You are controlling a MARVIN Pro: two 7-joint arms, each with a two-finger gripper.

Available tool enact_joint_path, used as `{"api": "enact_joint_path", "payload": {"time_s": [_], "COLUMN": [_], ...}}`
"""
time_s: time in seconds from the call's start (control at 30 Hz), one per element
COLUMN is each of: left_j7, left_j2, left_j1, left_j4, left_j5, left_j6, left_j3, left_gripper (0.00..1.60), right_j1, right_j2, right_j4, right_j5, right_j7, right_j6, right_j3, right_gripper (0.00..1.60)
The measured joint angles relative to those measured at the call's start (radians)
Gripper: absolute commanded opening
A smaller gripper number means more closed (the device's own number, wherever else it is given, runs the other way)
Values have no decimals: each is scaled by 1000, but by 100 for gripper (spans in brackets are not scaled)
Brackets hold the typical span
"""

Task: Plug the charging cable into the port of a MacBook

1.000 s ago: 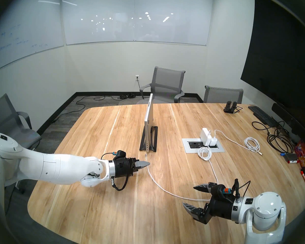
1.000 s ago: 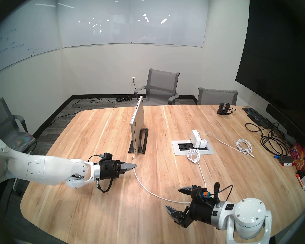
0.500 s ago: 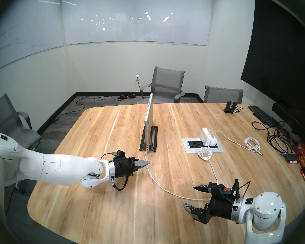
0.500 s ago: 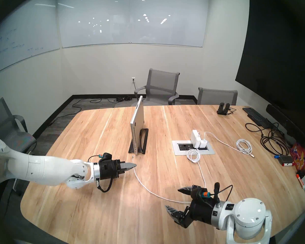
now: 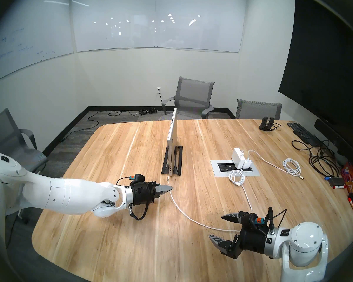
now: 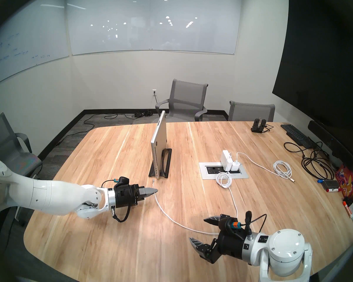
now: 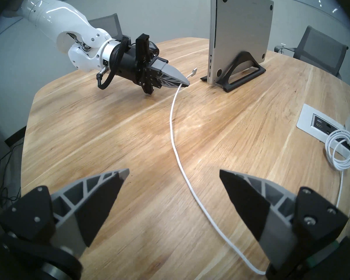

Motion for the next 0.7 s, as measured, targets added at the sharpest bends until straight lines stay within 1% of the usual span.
{"api": "enact_joint_path", "payload": {"time_s": [0.27, 0.4, 0.6, 0.67, 0.7], "left_j7": [-6, -9, -14, -15, -16], "left_j2": [-1, -2, -3, -3, -3], "left_j1": [-2, -3, -5, -5, -5], "left_j4": [0, 0, 1, 1, 1], "left_j5": [-1, -2, -2, -3, -3], "left_j6": [-5, -8, -12, -13, -14], "left_j3": [6, 9, 13, 14, 15], "left_gripper": [0, 0, 0, 0, 0], "right_j1": [39, 67, 118, 126, 141], "right_j2": [-9, -9, 7, 11, 18], "right_j4": [52, 88, 147, 156, 174], "right_j5": [-34, -53, -77, -80, -84], "right_j7": [-34, -58, -101, -108, -121], "right_j6": [-1, -1, 0, 0, 0], "right_j3": [-51, -89, -146, -155, -173], "right_gripper": [160, 160, 160, 160, 160]}}
